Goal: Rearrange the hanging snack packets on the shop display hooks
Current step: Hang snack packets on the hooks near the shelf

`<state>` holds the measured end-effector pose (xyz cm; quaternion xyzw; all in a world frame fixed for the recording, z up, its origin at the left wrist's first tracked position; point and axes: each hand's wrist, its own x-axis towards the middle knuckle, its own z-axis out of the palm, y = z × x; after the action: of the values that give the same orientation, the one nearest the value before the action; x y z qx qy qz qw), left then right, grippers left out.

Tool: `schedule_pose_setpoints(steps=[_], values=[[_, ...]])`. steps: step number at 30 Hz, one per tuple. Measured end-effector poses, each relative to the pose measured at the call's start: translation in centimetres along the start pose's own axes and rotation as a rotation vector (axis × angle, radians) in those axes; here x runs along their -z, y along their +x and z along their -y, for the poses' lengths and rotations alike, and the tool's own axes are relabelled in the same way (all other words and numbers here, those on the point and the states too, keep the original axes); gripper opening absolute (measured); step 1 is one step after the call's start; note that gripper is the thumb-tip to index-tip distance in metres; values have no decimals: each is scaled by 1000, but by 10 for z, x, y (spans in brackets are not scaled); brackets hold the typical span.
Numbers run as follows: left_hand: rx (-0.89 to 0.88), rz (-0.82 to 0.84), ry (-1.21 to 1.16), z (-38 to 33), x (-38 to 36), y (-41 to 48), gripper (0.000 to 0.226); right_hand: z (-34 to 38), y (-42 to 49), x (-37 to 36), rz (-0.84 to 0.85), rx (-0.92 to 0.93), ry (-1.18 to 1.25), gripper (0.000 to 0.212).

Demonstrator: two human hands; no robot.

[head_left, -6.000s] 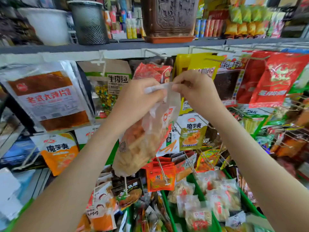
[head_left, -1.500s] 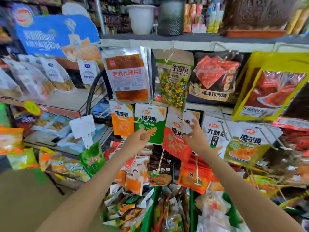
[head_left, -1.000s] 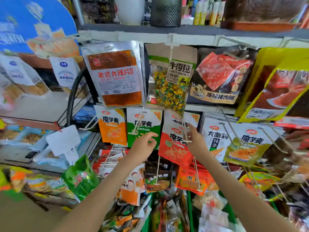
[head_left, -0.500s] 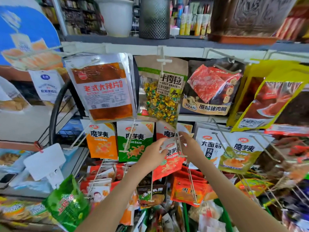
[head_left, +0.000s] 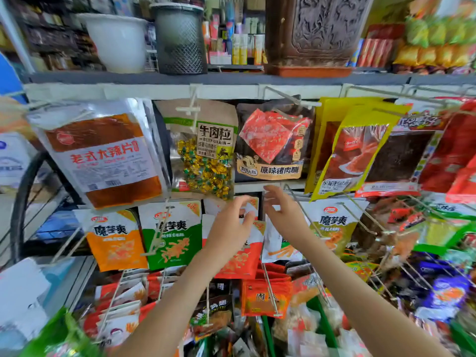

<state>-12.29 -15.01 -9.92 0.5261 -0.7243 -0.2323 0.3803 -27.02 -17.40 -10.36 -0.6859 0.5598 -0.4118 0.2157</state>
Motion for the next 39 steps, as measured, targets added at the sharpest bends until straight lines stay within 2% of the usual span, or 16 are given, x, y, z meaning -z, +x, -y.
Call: schedule_pose_setpoints(steps=[6, 12, 23, 28, 33, 39], values=[[-93, 44, 68, -22, -38, -8, 34, -39, -26, 33, -37, -115, -51, 31], [-95, 136, 106, -49, -88, -27, 33, -61, -52, 60, -22, -32, -127, 28], [-12, 101, 132, -135, -209, -41, 32, -142, -112, 179, -7, -72, -39, 31], [149, 185, 95, -156, -276, -54, 34, -205, -139, 233, -21, -183, -68, 26], [185, 154, 62, -177, -301, -61, 33, -231, -151, 263, 1, -193, -50, 25], [193, 280, 107, -172, -328, -67, 29, -256, -167, 267, 11, -237, -24, 23]])
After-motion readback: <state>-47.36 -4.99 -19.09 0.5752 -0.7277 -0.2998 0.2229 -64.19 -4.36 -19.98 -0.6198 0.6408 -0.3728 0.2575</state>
